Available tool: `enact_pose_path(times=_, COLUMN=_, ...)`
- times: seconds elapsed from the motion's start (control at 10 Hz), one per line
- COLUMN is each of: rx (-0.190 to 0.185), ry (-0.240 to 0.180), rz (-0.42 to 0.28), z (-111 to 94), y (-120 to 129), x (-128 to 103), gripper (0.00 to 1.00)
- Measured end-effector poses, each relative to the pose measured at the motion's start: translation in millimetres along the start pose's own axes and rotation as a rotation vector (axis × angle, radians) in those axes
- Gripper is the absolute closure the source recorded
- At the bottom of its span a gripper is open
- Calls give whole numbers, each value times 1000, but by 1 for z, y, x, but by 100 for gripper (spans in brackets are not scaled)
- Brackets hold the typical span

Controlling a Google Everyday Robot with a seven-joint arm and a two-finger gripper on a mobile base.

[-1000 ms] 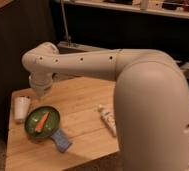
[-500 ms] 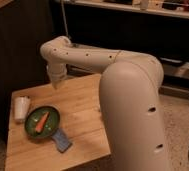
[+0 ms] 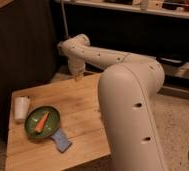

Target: Move the arm in a circular motion

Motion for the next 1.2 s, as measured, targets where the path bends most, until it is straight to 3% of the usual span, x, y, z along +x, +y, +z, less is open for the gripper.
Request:
enact_pose_path(times=0.1, rx=-5, ry=35, rz=55, z=4, y=12, x=34, gripper=100)
enact_pose_path(times=0.4, rx=-5, ry=102, rz=183, z=-1, y=67, x=97, gripper=100)
enact_pose_path(times=0.6, rx=3, ry=137, rz=223, z=-17, y=101, x=114, gripper=100)
enact_pose_path(times=0.7, rx=4, ry=171, rz=249, z=-39, y=134, x=125, gripper=100)
enact_pose_path(times=1.0, rx=-2, ry=233, rz=279, z=-93, y=199, x=119, gripper=100)
enact_pose_path(times=1.2, rx=-5, ry=238, rz=290, z=-119, y=233, x=84, gripper=100)
